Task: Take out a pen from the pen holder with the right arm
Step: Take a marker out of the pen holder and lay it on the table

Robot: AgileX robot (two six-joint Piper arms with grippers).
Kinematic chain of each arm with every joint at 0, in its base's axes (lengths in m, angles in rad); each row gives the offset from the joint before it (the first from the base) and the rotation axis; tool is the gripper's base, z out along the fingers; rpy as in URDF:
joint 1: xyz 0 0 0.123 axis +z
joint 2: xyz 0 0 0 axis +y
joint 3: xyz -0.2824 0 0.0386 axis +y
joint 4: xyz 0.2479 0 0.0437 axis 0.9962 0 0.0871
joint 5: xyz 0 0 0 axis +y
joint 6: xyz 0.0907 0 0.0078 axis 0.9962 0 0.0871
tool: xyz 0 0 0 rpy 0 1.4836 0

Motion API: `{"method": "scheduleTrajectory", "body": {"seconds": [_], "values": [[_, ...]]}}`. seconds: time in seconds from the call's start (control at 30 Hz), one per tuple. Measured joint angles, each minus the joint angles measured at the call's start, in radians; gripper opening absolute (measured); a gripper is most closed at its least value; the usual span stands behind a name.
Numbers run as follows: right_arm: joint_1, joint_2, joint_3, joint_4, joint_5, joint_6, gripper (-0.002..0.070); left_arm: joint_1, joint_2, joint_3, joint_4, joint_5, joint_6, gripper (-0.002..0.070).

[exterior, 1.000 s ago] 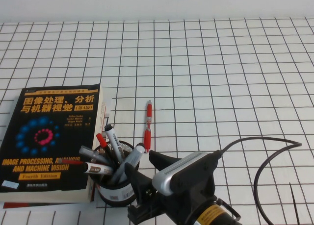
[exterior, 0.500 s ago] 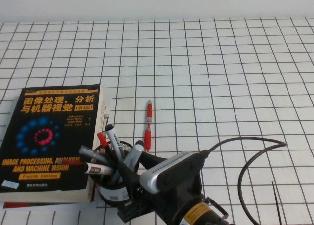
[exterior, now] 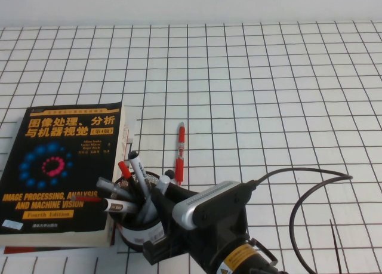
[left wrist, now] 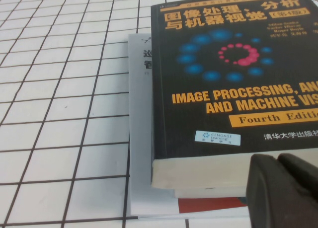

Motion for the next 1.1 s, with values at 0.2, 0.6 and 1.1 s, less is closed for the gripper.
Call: {"method": "scheduleTrajectory", "body": {"seconds": [0.2, 0.6, 1.1], "values": [[0.000, 0.000, -0.001, 0.000, -0.007, 0.000, 0.0122, 0.000, 0.000, 0.000, 0.000, 0.000, 0.000, -0.0004], [0.000, -0.021, -0.001, 0.006, -0.014, 0.000, 0.0121, 0.000, 0.000, 0.000, 0.000, 0.000, 0.000, -0.0004], [0.000, -0.339, -0.001, 0.026, 0.158, -0.223, 0.0120, 0.000, 0.000, 0.000, 0.000, 0.000, 0.000, -0.0004]]}}
